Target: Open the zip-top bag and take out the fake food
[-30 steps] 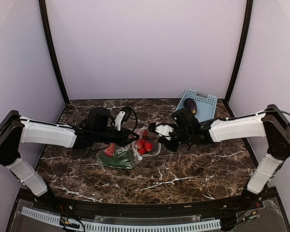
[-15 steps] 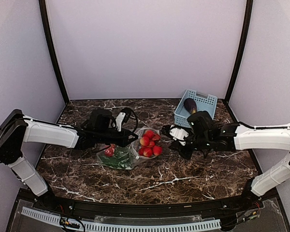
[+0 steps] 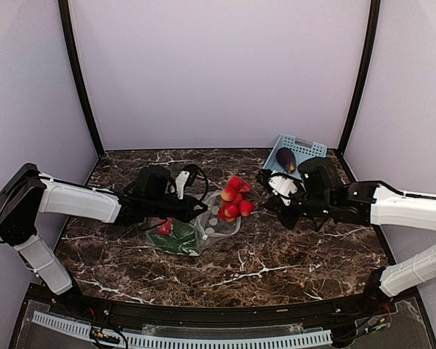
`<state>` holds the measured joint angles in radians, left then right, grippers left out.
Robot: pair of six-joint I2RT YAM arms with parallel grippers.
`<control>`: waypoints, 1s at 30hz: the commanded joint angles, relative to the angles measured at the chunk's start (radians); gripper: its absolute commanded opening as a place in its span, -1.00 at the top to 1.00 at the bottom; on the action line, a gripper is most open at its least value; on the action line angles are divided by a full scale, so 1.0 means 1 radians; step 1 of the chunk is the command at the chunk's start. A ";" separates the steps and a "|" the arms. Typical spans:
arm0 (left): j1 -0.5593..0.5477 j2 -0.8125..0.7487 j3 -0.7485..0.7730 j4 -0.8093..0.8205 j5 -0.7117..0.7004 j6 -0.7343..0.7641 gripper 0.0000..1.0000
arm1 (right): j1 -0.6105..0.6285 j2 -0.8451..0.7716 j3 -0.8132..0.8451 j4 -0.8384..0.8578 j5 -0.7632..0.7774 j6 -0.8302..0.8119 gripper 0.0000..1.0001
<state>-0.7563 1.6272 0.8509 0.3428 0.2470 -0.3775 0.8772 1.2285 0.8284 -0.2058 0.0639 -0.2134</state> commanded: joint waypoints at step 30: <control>0.003 0.005 0.023 0.005 0.008 -0.011 0.99 | -0.628 0.373 0.334 0.345 0.264 0.255 1.00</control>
<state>-0.7563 1.6333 0.8520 0.3435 0.2497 -0.3817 0.2798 1.5433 1.1007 0.0299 0.2928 0.0185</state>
